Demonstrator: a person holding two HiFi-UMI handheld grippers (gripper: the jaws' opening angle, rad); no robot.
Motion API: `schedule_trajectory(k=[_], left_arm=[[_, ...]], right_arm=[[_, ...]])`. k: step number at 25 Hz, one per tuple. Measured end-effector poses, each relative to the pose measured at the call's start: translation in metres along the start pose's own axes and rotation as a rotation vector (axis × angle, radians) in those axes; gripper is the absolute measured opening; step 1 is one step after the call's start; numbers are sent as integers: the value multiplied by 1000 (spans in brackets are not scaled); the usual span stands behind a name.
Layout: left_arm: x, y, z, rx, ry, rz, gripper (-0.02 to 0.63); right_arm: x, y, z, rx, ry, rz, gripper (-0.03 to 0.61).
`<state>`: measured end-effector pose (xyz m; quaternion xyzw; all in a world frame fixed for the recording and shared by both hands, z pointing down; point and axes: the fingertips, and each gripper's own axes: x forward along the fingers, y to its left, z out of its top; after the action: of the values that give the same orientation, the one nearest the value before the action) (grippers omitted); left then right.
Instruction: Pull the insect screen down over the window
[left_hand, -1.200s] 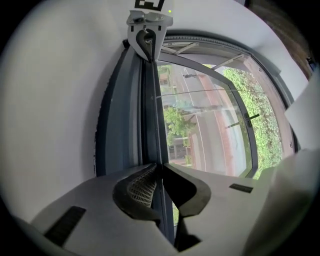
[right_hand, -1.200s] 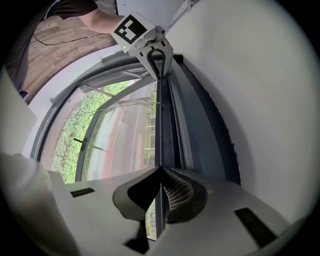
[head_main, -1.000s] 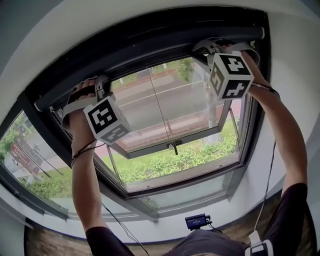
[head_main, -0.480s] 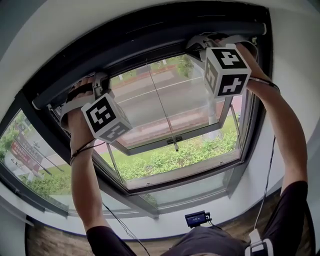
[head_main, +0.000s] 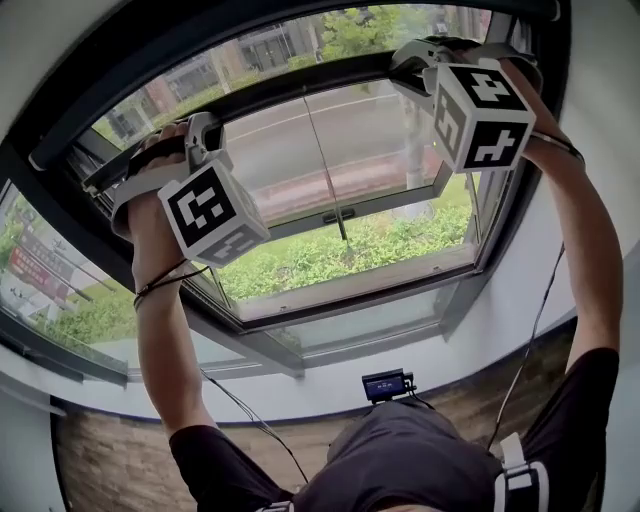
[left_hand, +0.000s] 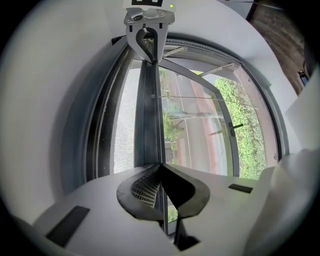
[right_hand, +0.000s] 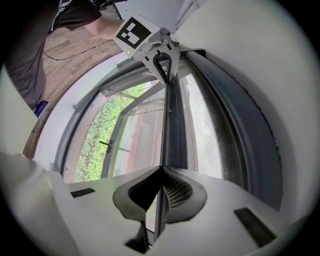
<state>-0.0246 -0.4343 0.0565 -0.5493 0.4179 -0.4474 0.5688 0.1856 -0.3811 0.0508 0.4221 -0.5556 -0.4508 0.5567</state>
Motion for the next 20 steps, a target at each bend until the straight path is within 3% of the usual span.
schedule_trajectory(k=[12, 20], left_arm=[[-5, -122, 11, 4, -3, -148, 17], [3, -199, 23, -47, -27, -241, 15]], right_arm=[[22, 118, 1, 22, 6, 208, 23], [45, 196, -2, 55, 13, 307, 21]])
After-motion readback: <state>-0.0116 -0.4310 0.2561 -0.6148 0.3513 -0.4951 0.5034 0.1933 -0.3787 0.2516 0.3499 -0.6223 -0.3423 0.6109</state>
